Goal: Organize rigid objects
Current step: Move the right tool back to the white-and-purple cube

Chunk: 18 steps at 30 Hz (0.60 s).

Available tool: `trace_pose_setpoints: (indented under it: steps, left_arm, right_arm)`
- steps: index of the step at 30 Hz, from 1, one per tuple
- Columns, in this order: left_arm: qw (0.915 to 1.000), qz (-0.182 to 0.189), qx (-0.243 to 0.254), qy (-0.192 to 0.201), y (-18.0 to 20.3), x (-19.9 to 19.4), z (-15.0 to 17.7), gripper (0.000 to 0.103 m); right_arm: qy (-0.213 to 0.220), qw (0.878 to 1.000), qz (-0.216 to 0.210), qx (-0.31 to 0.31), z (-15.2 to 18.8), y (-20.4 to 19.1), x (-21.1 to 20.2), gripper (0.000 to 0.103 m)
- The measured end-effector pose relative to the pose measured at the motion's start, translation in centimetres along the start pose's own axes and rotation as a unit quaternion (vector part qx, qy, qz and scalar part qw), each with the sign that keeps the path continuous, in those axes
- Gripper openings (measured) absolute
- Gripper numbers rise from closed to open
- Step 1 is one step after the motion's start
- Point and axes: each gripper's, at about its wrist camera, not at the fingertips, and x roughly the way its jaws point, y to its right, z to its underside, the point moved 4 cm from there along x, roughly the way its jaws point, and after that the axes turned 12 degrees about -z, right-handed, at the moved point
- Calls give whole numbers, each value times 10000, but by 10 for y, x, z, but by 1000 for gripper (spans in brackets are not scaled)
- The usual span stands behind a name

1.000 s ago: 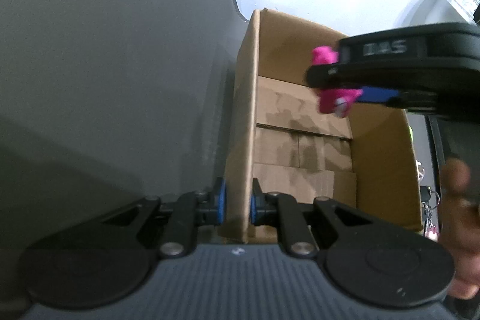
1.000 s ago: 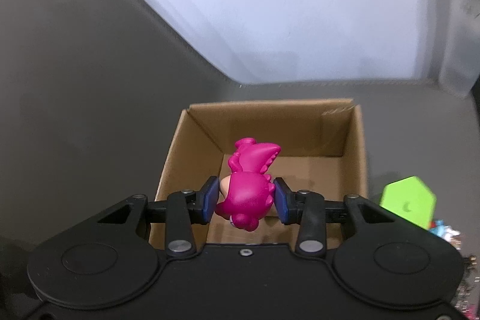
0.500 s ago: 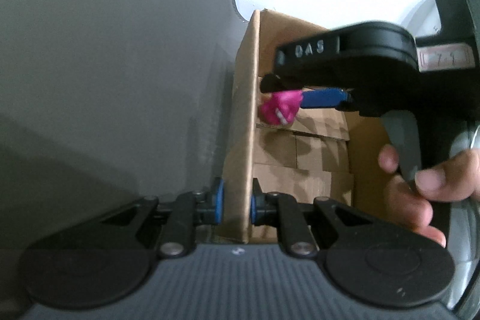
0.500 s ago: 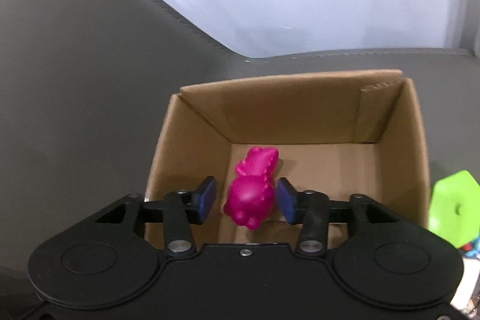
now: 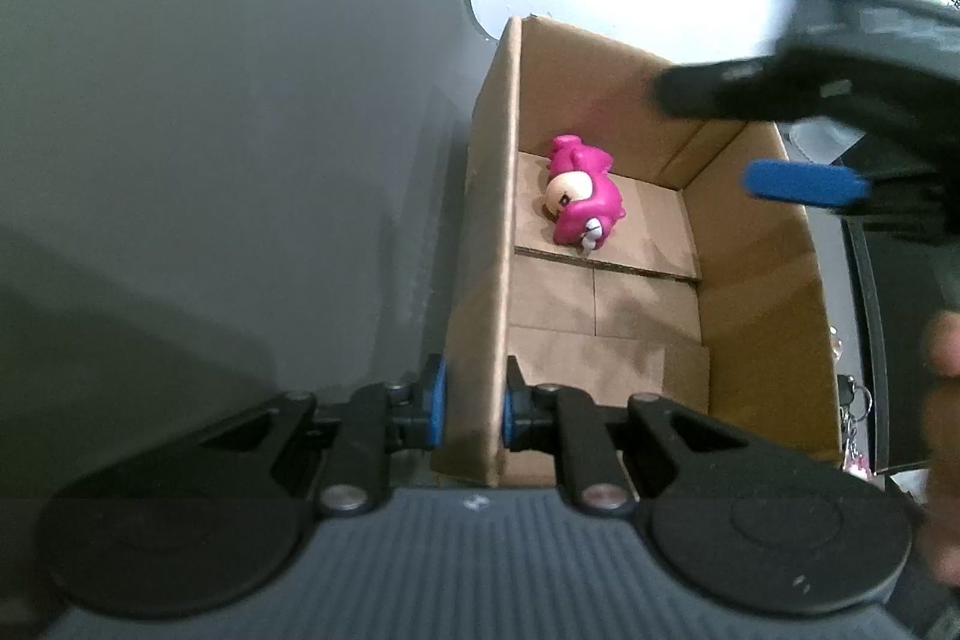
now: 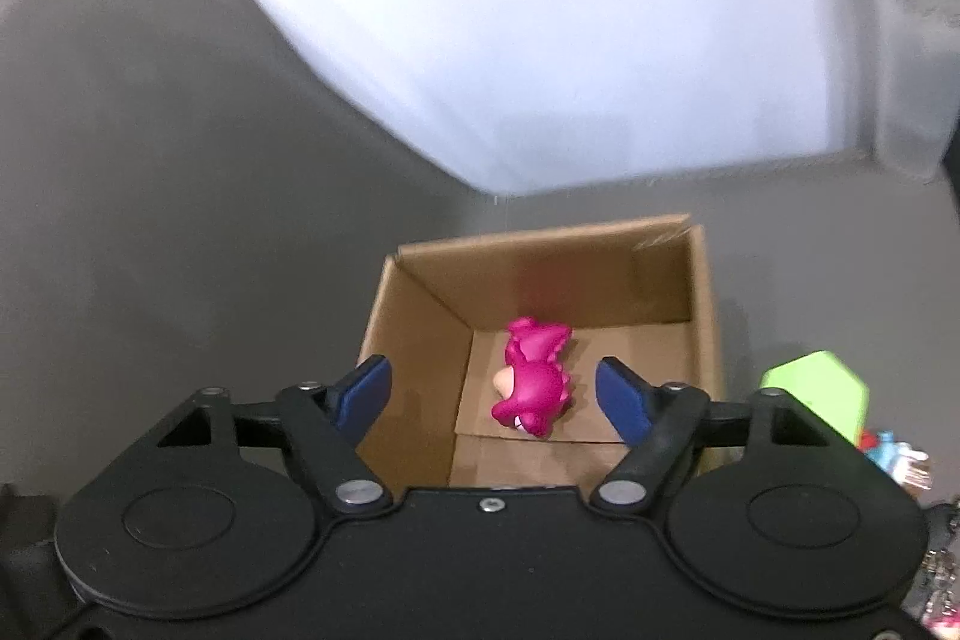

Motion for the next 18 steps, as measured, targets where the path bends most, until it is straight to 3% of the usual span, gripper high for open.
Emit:
trace_pose_setpoints:
  steps: [7,9,18]
  left_arm:
    - [10000,-27,-15,7,3,-1,1,15]
    - [10000,-22,-4,9,3,0,1,15]
    - [9999,-66,80,9,4,3,2,15]
  right_arm:
    - [327,9981,501,161,6,25,-60,75]
    - [403,9976,445,337,10,33,-74,75]
    - [565,9914,1042,556,28,60,-101,79]
